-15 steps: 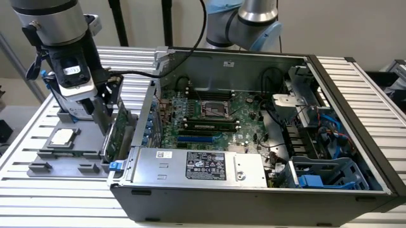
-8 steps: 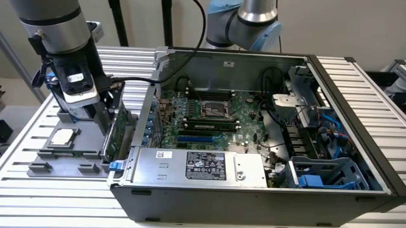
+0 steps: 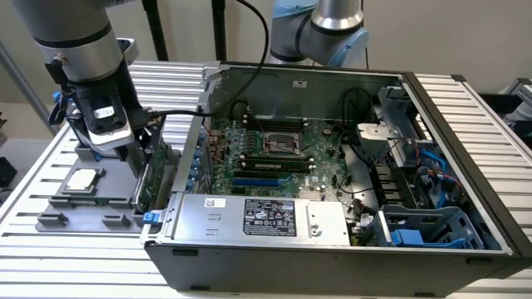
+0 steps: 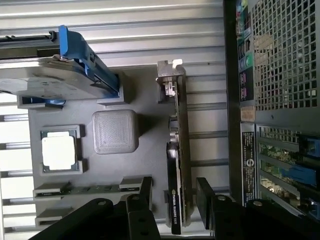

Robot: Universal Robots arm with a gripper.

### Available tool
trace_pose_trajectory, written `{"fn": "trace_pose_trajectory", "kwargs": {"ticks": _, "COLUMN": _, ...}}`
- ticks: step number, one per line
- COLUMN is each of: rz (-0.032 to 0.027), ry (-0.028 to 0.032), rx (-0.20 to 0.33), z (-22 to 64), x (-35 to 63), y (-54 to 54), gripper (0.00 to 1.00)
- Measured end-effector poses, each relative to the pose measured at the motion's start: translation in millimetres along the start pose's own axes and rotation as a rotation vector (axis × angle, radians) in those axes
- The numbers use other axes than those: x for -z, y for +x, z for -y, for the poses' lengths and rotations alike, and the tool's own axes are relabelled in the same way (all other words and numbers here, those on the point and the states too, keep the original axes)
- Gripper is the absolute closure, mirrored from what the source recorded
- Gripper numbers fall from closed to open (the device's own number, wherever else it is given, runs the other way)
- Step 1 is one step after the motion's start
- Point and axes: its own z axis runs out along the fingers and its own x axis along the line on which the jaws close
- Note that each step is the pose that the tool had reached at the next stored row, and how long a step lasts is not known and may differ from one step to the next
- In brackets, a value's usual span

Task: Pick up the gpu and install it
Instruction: 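Pick up the gpu and move the gpu toward the slot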

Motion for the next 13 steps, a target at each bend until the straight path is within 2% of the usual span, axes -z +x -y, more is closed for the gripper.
{"fn": "trace_pose_trajectory", "kwargs": {"ticks": 8, "rz": 0.0022, "ry": 0.0002, "rx": 0.0, "z": 0.2, "x": -14.5, "y": 0.1, "gripper": 0.0}}
{"fn": "trace_pose_trajectory", "kwargs": {"ticks": 13, "rz": 0.0047, "ry": 0.0025, "rx": 0.0, "z": -1.9, "x": -23.4, "y": -0.8, "gripper": 0.0}}
